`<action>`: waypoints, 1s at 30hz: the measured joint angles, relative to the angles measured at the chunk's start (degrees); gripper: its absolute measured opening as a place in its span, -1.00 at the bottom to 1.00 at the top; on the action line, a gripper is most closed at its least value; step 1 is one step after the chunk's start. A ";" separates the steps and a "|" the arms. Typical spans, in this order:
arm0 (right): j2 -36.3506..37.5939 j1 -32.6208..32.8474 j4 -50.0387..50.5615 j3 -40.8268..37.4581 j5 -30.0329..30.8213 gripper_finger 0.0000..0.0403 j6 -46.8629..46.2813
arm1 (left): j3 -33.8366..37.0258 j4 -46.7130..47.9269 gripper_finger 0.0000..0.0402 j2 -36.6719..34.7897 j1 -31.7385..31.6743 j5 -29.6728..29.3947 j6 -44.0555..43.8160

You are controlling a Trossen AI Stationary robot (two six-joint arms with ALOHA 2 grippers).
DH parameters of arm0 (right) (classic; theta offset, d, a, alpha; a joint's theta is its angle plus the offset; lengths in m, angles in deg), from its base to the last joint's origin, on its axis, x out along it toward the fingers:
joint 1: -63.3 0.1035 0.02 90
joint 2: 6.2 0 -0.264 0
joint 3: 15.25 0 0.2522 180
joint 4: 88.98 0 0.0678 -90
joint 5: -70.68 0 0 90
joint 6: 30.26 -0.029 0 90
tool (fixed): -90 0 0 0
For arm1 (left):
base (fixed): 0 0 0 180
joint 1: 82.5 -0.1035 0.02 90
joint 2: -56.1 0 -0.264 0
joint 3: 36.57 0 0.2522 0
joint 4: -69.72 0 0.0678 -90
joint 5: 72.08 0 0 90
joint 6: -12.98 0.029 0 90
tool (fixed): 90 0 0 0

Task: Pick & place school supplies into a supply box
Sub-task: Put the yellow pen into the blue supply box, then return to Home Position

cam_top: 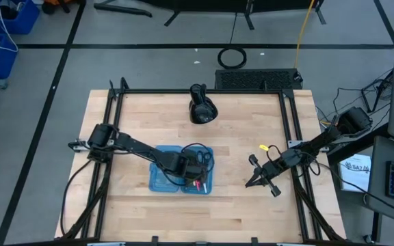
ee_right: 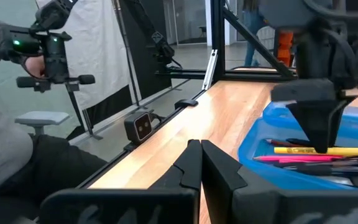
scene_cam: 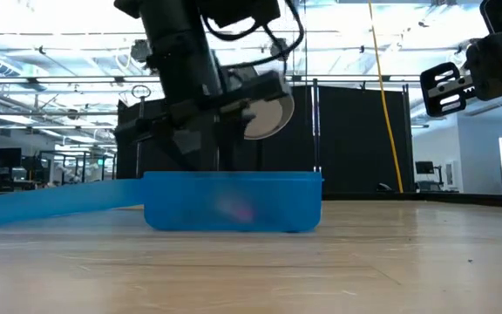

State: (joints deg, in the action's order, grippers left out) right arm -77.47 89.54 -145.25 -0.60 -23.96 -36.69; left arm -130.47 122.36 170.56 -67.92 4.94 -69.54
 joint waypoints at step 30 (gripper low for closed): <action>0.02 3.12 5.05 0.00 9.32 -1.00 -3.39 | -27.29 9.17 -0.95 -0.15 29.22 -10.31 67.52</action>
State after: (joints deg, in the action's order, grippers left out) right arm -77.44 92.65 -140.20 -0.60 -14.65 -40.08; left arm -157.77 131.53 170.40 -38.70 -5.38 -2.01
